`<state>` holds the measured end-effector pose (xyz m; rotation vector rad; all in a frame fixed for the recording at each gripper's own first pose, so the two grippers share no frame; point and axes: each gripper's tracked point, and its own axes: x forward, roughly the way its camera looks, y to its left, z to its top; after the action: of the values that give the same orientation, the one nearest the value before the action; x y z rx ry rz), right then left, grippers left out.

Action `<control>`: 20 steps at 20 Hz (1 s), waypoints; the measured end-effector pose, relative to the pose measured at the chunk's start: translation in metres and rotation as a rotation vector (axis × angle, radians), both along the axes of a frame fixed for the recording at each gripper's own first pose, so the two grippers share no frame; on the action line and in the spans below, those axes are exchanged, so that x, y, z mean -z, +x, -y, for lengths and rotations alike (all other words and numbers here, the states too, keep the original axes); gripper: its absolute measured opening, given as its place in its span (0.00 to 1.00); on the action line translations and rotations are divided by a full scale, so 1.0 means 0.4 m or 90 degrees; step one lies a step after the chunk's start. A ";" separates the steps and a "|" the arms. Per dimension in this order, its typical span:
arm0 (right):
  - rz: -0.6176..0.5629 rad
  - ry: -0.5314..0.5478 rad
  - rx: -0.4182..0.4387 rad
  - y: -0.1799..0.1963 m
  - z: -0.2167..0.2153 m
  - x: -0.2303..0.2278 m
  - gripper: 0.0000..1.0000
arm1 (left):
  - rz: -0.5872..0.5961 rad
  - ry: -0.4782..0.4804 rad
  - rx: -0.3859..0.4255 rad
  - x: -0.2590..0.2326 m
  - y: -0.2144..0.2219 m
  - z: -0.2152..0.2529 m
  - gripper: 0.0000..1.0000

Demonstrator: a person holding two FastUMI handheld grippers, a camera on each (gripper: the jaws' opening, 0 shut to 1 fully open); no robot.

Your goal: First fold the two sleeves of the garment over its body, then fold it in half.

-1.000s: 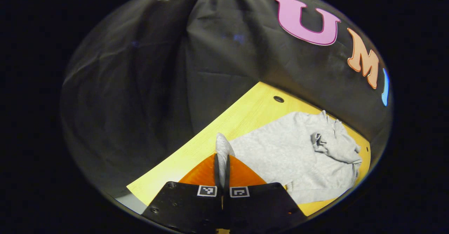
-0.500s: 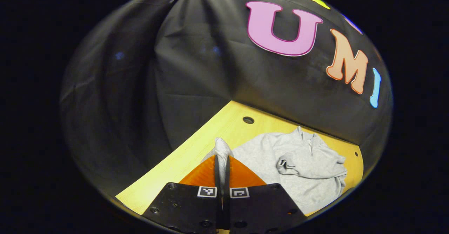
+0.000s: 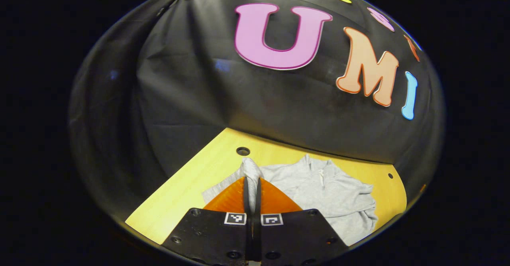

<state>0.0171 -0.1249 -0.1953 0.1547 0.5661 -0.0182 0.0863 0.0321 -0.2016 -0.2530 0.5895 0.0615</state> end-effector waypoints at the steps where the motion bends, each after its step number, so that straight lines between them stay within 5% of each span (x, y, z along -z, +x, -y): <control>1: -0.001 0.001 0.001 -0.007 0.008 0.003 0.95 | 0.005 -0.005 0.010 -0.010 0.016 0.029 0.00; 20: -0.021 0.008 0.063 -0.119 0.236 0.043 0.94 | 0.011 -0.043 0.209 -0.039 0.121 0.604 0.00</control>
<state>-0.0304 -0.2194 -0.2123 0.1953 0.5908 -0.1132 0.1346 -0.2096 -0.1860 -0.2197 0.6101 -0.2774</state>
